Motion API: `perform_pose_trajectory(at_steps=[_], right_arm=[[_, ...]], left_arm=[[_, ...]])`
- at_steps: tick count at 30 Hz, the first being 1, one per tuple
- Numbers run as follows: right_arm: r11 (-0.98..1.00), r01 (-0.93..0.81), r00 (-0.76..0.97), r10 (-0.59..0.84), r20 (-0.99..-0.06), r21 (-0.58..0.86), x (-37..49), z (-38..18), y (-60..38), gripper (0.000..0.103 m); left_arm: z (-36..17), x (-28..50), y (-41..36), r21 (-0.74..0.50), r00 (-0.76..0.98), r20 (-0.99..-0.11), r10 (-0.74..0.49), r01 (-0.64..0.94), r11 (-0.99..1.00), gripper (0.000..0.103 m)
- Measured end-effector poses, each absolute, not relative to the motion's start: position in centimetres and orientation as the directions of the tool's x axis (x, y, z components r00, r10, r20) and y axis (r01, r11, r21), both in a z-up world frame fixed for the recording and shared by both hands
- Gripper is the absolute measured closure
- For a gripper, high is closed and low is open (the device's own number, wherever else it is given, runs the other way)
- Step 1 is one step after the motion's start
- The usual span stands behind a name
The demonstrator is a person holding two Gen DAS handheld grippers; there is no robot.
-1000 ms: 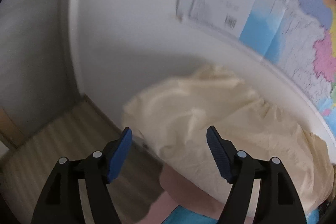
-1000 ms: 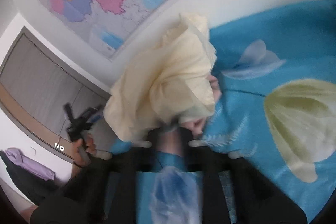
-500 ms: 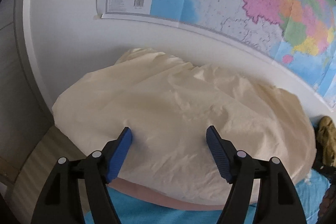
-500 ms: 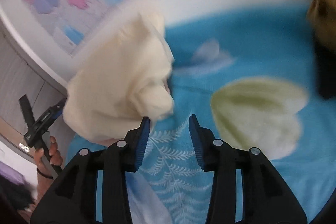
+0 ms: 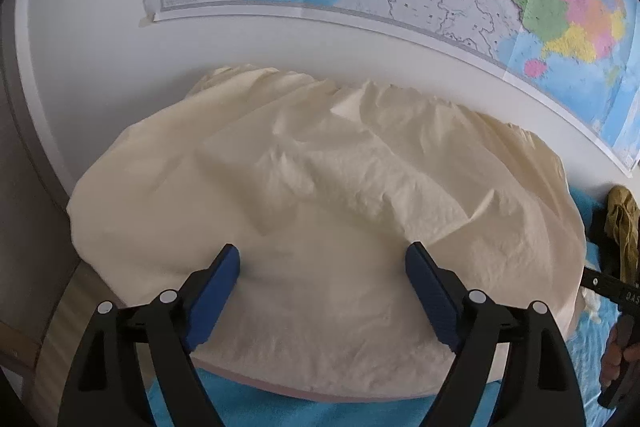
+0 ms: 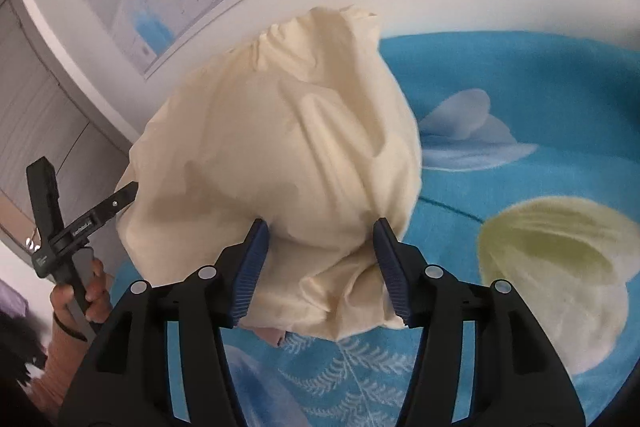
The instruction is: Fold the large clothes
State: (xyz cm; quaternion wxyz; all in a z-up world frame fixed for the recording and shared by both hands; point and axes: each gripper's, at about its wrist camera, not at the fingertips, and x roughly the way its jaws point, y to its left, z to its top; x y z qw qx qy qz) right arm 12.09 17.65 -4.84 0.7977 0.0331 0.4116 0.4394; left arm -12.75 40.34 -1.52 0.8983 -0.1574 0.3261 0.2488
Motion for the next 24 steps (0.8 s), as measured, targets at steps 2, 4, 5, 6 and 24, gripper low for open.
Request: perform_pose_trajectory(at_steps=[2,4,5,6,24], right_arm=[[0.627,-0.676,0.314,0.721,-0.618,0.387,11.1,-3.8,16.8,0.045],[0.61,-0.704,0.343,0.74,-0.579,0.364,8.7,-2.7,16.2,0.037],[0.606,-0.718,0.359,0.743,-0.565,0.341,7.8,-2.2,16.1,0.035],[0.607,-0.729,0.374,0.741,-0.558,0.318,7.0,-1.9,15.9,0.03],[0.577,-0.814,0.479,0.736,-0.477,0.072,-5.2,-1.8,15.0,0.006]], left_arm=[[-1.1,-13.3,39.8,-0.128,0.665,-0.657,0.355,-0.562,0.817,0.02],[-0.5,-13.9,38.8,-0.126,0.672,-0.639,0.374,-0.571,0.811,0.018],[-0.3,-14.3,37.8,-0.123,0.681,-0.626,0.38,-0.568,0.814,0.016],[-0.1,-14.7,36.9,-0.117,0.686,-0.616,0.387,-0.566,0.816,0.01],[-0.1,-20.5,26.9,-0.047,0.616,-0.586,0.526,-0.674,0.737,0.006]])
